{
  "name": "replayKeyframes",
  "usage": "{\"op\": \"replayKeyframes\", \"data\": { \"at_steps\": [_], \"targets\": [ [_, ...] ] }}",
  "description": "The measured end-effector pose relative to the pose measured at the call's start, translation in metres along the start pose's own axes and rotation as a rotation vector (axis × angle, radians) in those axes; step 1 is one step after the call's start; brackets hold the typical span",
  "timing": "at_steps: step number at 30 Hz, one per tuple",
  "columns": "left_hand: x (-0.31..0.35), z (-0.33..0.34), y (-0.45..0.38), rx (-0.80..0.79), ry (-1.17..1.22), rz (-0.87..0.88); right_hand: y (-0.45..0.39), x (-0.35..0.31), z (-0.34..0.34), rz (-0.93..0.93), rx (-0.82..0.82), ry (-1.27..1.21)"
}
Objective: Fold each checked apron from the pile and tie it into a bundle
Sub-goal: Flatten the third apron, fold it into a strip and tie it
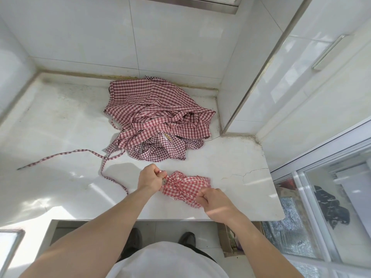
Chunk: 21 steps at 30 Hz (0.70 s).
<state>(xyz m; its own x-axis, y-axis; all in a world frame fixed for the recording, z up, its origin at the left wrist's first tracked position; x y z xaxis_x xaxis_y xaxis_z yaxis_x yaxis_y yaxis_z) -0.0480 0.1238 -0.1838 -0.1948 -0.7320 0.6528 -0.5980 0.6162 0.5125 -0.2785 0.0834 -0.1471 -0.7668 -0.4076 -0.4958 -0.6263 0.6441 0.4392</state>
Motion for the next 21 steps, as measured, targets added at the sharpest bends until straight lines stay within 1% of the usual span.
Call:
{"op": "replayKeyframes", "data": {
  "at_steps": [6,9,11,13,15,16,17,19,20,21],
  "targets": [
    [0.000,0.000,-0.006,0.028,0.067,-0.035,0.007,0.005,-0.007,0.002,0.020,-0.084],
    [0.003,0.001,-0.004,-0.006,0.066,-0.051,0.007,0.011,-0.006,0.002,0.012,-0.059],
    [0.009,0.001,-0.002,-0.056,0.043,0.025,0.008,0.019,-0.005,0.031,0.010,-0.014],
    [0.016,-0.003,0.002,-0.097,0.026,0.131,0.005,0.020,-0.008,0.026,0.071,-0.047],
    [0.026,-0.008,0.010,-0.120,0.043,0.217,0.000,0.010,-0.015,-0.048,0.245,-0.239],
    [0.032,-0.008,0.015,-0.151,0.095,0.230,-0.003,0.001,-0.019,-0.076,0.331,-0.379],
    [0.038,-0.005,0.022,-0.213,0.197,0.211,-0.007,-0.007,-0.021,-0.092,0.392,-0.525],
    [0.049,0.006,0.034,-0.377,0.500,0.123,-0.013,-0.023,-0.021,-0.074,0.414,-0.885],
    [0.052,0.009,0.036,-0.405,0.636,0.073,-0.017,-0.030,-0.019,-0.058,0.399,-1.102],
    [0.053,0.012,0.037,-0.389,0.731,0.018,-0.021,-0.033,-0.015,-0.034,0.379,-1.338]
  ]
}}
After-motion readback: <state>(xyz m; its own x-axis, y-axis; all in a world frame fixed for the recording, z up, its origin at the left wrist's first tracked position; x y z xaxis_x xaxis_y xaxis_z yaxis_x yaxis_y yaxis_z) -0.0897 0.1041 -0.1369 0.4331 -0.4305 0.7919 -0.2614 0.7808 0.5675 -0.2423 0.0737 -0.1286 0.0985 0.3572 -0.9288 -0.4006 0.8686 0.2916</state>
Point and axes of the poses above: each hand's wrist, its own y-axis away from the middle knuckle, its own z-axis out of the palm, x = y × z, the point moved 5 cm from there along -y, towards the middle knuckle, and after that the axes turned 4 degrees about -z, right-handed, at the moved point
